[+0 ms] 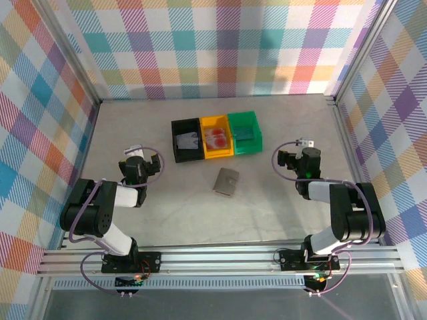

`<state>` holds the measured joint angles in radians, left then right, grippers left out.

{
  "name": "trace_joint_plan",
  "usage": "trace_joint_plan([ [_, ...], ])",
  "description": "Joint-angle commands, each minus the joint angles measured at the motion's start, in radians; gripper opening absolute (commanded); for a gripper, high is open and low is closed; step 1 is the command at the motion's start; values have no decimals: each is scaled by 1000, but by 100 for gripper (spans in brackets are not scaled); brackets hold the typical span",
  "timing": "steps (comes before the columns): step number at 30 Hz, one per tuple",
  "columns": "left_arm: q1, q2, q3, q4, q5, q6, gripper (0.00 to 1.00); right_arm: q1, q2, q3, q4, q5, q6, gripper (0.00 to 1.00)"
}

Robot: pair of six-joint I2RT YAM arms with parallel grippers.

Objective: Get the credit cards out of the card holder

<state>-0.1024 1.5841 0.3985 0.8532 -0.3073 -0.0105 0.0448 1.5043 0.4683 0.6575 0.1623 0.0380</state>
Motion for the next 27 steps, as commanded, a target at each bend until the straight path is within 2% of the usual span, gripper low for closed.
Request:
trace_joint_plan([
  [1,3,-11,-10,46,-8,-2,100,-8,-4,10,21,-16,-1,99],
  [21,3,-24,-14,45,-7,0,100,-8,-10,11,12,-16,-4,99],
  [24,2,-73,7,-30,19,10,100,-5,-45,95,-192,17,18,99],
  [27,-1,-165,64,-202,-4,8,100,7,-127,73,-205,51,19,99],
])
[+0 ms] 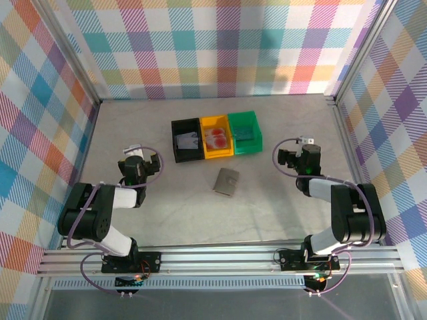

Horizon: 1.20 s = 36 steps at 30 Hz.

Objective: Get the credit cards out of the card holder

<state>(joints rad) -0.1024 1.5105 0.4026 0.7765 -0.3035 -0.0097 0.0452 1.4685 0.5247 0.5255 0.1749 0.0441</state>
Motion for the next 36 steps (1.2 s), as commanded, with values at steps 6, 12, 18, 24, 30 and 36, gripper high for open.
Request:
trace_joint_plan([
  [6,-8,-392,234,-531,-8,-239,100,36,-355,131,-389,-69,198,99],
  [12,-6,-454,510,-1079,144,-610,100,23,-500,302,-803,-103,684,99],
  [18,-93,-459,520,-1159,304,-619,100,160,-545,358,-890,-196,488,99],
  [24,-365,-439,455,-1213,161,-635,100,512,-337,497,-1177,-40,408,94],
  [30,-563,-363,405,-1196,93,-673,100,717,-222,498,-1198,20,414,85],
  [36,-629,-329,383,-1187,74,-678,100,773,-72,537,-1182,-17,373,60],
])
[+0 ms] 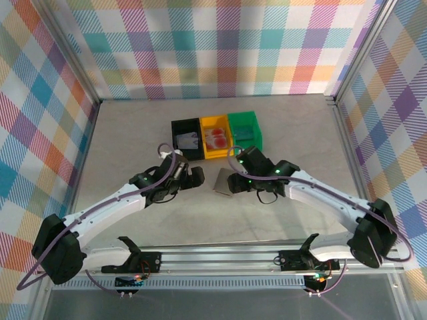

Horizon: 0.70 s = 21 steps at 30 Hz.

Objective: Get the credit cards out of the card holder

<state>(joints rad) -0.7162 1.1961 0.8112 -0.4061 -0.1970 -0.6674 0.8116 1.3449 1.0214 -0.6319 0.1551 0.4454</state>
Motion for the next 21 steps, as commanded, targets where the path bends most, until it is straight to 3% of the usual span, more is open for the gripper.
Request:
trace_joint_plan([
  [1,-15,-24,-42,7,-14,-22,100,8,70,43,-20,3,-38,60],
  [12,-37,-127,-191,90,84,-32,100,9,298,123,23,25,-139,58],
  [15,-38,-159,-231,119,108,-25,100,9,348,157,26,38,-161,51],
  [21,-42,-184,-265,173,148,-15,100,8,428,221,33,40,-215,51],
])
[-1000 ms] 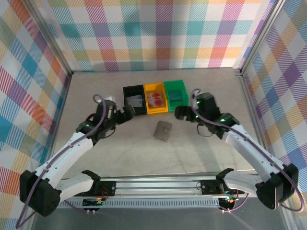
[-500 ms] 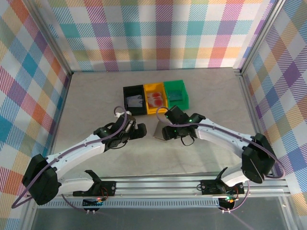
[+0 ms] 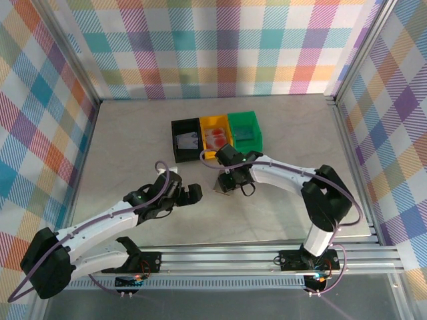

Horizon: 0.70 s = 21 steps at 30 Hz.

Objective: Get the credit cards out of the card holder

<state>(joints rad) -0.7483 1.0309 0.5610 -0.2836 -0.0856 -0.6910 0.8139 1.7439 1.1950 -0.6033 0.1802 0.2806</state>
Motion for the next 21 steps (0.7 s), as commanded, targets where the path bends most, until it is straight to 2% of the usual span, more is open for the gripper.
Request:
trace_joint_plan([
  [1,-11,-18,-16,50,37,10,100,4,39,53,6,19,-56,50],
  [8,-18,-21,-23,55,44,12,100,-23,119,104,-5,5,-87,47],
  [21,-31,10,-5,65,50,26,100,-73,146,101,6,-5,-108,46],
])
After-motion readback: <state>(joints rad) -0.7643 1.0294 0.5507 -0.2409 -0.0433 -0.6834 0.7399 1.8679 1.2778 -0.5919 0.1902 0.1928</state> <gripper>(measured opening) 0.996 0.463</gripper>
